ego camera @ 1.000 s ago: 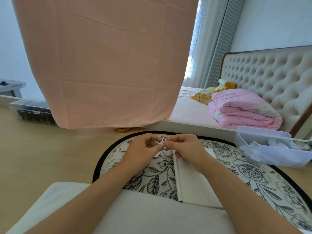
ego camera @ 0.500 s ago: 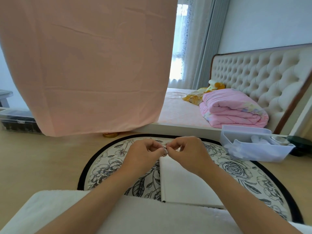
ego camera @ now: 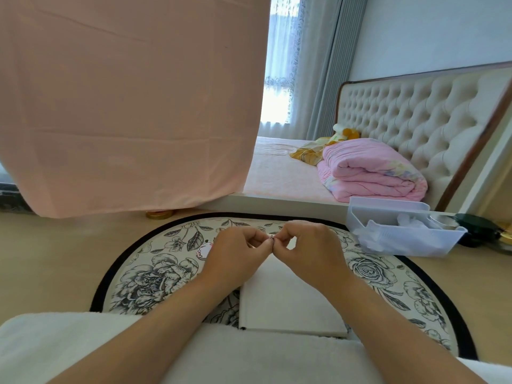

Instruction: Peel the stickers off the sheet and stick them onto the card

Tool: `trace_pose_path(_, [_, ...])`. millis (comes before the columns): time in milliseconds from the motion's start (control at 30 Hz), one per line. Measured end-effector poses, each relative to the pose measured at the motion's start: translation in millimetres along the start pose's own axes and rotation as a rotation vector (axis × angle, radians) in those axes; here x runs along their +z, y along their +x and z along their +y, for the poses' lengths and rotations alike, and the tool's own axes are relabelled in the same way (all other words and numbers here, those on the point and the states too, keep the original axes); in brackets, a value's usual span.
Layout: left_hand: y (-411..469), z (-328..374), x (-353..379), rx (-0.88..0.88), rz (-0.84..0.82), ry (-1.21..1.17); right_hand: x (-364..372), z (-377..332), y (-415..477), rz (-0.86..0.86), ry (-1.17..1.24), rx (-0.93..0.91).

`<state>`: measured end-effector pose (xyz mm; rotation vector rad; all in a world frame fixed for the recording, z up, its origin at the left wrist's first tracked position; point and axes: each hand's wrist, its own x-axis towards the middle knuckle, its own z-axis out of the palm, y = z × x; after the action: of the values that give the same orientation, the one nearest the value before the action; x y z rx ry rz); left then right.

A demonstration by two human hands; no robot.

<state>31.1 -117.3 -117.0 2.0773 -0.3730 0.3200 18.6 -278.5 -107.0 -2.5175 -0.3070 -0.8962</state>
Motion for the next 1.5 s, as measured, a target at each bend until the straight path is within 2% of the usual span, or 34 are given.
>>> trace_pose_path(100, [-2.2,-4.8,-0.1,0.019,0.03,-0.041,4.4,-2.7,-0.3,0.1,-0.085,-0.136])
trace_pose_path(167, [-2.3,-9.8,-1.2,-0.003,0.036,-0.068,4.4,-3.7,-1.5,0.076,-0.046,-0.159])
trace_pose_path(300, [-0.2,-15.4,-4.0,-0.014,0.025,-0.1,1.5,-3.1,-0.3,-0.108,0.336,0.05])
trace_pose_path(367, [-0.1,-16.0,-4.5,0.001,0.011,-0.112,1.7,-1.0,0.2,-0.142,0.387,0.099])
trace_pose_path(467, [-1.4,-15.7,-2.7,0.02,-0.014,-0.107,1.9,-0.5,-1.5,-0.116,0.208,0.052])
trace_pose_path(567, [-3.3,-13.5,-1.7,0.013,-0.019,-0.13,3.5,-4.0,-4.3,-0.013,0.022,-0.048])
trace_pose_path(667, [-4.0,-11.0,-2.9,-0.018,-0.032,-0.155,6.3,-2.7,-4.6,0.09,-0.036,-0.086])
trace_pose_path(767, [-3.9,-9.5,-4.4,-0.04,-0.029,-0.174,6.3,-2.7,-3.8,0.192,-0.103,-0.203])
trace_pose_path(833, [-4.3,-9.1,-5.6,-0.044,-0.023,-0.18,3.4,-5.2,-3.9,0.183,-0.076,-0.25])
trace_pose_path(900, [-3.9,-10.0,-8.0,-0.044,-0.023,-0.2,-0.8,-9.5,-4.0,0.058,0.107,-0.136])
trace_pose_path(1000, [-1.0,-12.9,-12.6,-0.031,-0.045,-0.218,-4.9,-11.8,0.7,-0.173,0.515,0.181])
trace_pose_path(1067, [-0.2,-14.3,-14.2,-0.02,-0.068,-0.232,-8.6,-12.4,3.1,-0.239,0.651,0.281])
trace_pose_path(1167, [0.0,-16.7,-14.0,-0.001,-0.081,-0.228,-11.4,-13.3,2.3,-0.274,0.688,0.318])
trace_pose_path(1400, [-1.4,-16.3,-9.7,0.014,-0.085,-0.224,-4.1,-14.4,0.7,-0.257,0.527,0.271])
trace_pose_path(1500, [-1.3,-16.6,-9.8,0.005,-0.073,-0.226,-3.4,-13.8,1.0,-0.298,0.584,0.306])
